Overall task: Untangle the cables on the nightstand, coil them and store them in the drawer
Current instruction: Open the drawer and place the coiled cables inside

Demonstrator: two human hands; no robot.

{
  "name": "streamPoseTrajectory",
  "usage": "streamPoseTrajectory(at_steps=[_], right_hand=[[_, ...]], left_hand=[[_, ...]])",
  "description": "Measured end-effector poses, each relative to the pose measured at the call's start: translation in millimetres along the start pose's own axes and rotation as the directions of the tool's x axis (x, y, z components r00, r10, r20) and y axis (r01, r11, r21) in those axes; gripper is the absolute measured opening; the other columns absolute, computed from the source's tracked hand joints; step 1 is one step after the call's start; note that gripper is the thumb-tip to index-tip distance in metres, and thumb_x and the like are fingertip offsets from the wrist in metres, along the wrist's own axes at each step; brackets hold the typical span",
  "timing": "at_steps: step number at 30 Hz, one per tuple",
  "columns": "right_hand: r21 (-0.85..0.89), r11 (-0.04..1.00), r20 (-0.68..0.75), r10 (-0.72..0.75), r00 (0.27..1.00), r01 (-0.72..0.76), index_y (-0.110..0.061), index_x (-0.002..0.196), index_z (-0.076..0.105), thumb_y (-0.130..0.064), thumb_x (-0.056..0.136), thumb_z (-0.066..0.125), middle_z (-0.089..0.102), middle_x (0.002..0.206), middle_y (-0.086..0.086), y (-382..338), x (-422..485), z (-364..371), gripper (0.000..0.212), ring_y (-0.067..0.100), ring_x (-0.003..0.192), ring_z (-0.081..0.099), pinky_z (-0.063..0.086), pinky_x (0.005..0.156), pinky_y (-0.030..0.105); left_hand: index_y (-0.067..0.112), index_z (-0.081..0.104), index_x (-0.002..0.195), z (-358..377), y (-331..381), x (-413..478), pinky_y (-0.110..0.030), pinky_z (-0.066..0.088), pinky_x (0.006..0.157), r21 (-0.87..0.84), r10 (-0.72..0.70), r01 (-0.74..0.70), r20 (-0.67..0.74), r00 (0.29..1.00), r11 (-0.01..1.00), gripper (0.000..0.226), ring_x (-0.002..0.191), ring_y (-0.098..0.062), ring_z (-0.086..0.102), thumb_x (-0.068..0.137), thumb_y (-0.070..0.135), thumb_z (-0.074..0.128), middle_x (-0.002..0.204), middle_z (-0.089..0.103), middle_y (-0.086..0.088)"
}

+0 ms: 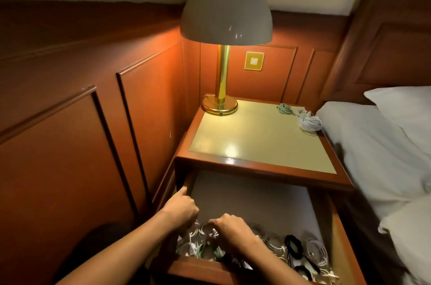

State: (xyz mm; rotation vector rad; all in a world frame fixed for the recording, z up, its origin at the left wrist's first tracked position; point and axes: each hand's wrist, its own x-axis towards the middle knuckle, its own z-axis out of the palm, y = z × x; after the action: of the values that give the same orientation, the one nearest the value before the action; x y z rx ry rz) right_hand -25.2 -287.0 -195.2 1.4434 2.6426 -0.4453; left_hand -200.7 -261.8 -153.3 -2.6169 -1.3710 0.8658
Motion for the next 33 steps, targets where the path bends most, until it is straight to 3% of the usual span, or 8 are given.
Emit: streamPoseTrajectory(at_steps=[4, 7, 11, 14, 19, 26, 30, 33], right_hand=[[0.044, 0.999, -0.125, -0.024, 0.992, 0.03, -0.035, 0.115, 0.065, -0.034, 0.093, 0.059, 0.073, 0.106, 0.003, 34, -13, -39, 0.022, 0.029, 0.099, 0.066, 0.053, 0.079, 0.038], [0.114, 0.993, -0.251, 0.033, 0.968, -0.005, -0.03, 0.098, 0.068, -0.029, 0.092, 0.058, 0.072, 0.089, -0.003, 73, -25, -84, 0.012, 0.02, 0.081, 0.066, 0.051, 0.068, 0.034], [0.243, 0.966, -0.425, 0.189, 0.885, -0.09, -0.028, 0.103, 0.075, -0.024, 0.093, 0.066, 0.072, 0.085, -0.003, 146, -26, -139, 0.013, 0.009, 0.072, 0.064, 0.056, 0.068, 0.032], [0.304, 0.912, -0.541, 0.403, 0.738, -0.275, -0.03, 0.111, 0.071, -0.03, 0.093, 0.067, 0.066, 0.086, -0.006, 205, -15, -167, 0.018, 0.009, 0.077, 0.062, 0.052, 0.069, 0.027], [0.317, 0.747, -0.54, 0.648, 0.537, -0.584, -0.032, 0.139, 0.047, -0.052, 0.079, 0.074, 0.037, 0.145, 0.01, 300, 25, -178, 0.069, 0.032, 0.127, 0.042, 0.046, 0.103, 0.046], [0.302, 0.703, -0.643, 0.649, 0.407, -0.644, -0.032, 0.132, 0.035, -0.052, 0.063, 0.078, 0.033, 0.136, 0.013, 365, 83, -170, 0.083, 0.039, 0.117, 0.04, 0.046, 0.096, 0.051], [0.429, 0.692, -0.7, 0.661, 0.27, -0.581, -0.023, 0.126, 0.035, -0.053, 0.064, 0.076, 0.046, 0.123, 0.015, 386, 103, -155, 0.08, 0.039, 0.106, 0.051, 0.051, 0.087, 0.049], [0.449, 0.715, -0.73, 0.639, 0.242, -0.535, -0.017, 0.122, 0.038, -0.056, 0.069, 0.073, 0.05, 0.118, 0.017, 396, 108, -142, 0.074, 0.041, 0.103, 0.055, 0.052, 0.086, 0.049]], left_hand=[[0.027, 0.076, 0.103, -40, -20, 5, -0.034, 0.054, 0.08, -0.336, 0.044, -0.028, 0.04, 0.998, 0.941, 0.019, 0.096, -0.02, 0.068, 0.085, 0.028, 0.069, 0.101, 0.074, 0.004], [0.025, 0.074, 0.105, -94, -33, 15, -0.025, 0.05, 0.068, -0.51, 0.124, -0.075, 0.063, 0.99, 0.857, 0.02, 0.085, -0.008, 0.061, 0.089, 0.038, 0.07, 0.095, 0.069, 0.01], [0.031, 0.071, 0.098, -153, -35, 60, -0.024, 0.045, 0.07, -0.526, 0.09, -0.136, -0.112, 0.99, 0.84, 0.016, 0.085, -0.007, 0.058, 0.093, 0.044, 0.065, 0.095, 0.064, 0.011], [0.025, 0.071, 0.104, -179, -29, 117, -0.024, 0.048, 0.069, -0.565, -0.052, -0.112, -0.265, 0.963, 0.817, 0.018, 0.085, -0.009, 0.061, 0.096, 0.039, 0.063, 0.101, 0.069, 0.005], [0.022, 0.067, 0.11, -199, -21, 220, -0.025, 0.044, 0.06, -0.637, -0.324, -0.048, -0.454, 0.83, 0.769, 0.017, 0.084, -0.016, 0.06, 0.099, 0.031, 0.059, 0.11, 0.069, -0.001], [0.018, 0.027, 0.149, -220, -14, 361, -0.041, 0.056, 0.079, -0.626, -0.362, -0.013, -0.468, 0.807, 0.78, 0.05, 0.095, -0.029, 0.063, 0.104, 0.024, 0.048, 0.119, 0.062, -0.016], [0.021, 0.011, 0.157, -226, -15, 417, -0.039, 0.052, 0.062, -0.561, -0.45, 0.106, -0.522, 0.725, 0.821, 0.055, 0.076, -0.025, 0.061, 0.107, 0.024, 0.033, 0.1, 0.067, -0.011], [0.026, 0.002, 0.159, -234, -24, 446, -0.037, 0.046, 0.056, -0.463, -0.423, 0.15, -0.569, 0.705, 0.873, 0.059, 0.07, -0.024, 0.06, 0.108, 0.021, 0.031, 0.093, 0.065, -0.009]])
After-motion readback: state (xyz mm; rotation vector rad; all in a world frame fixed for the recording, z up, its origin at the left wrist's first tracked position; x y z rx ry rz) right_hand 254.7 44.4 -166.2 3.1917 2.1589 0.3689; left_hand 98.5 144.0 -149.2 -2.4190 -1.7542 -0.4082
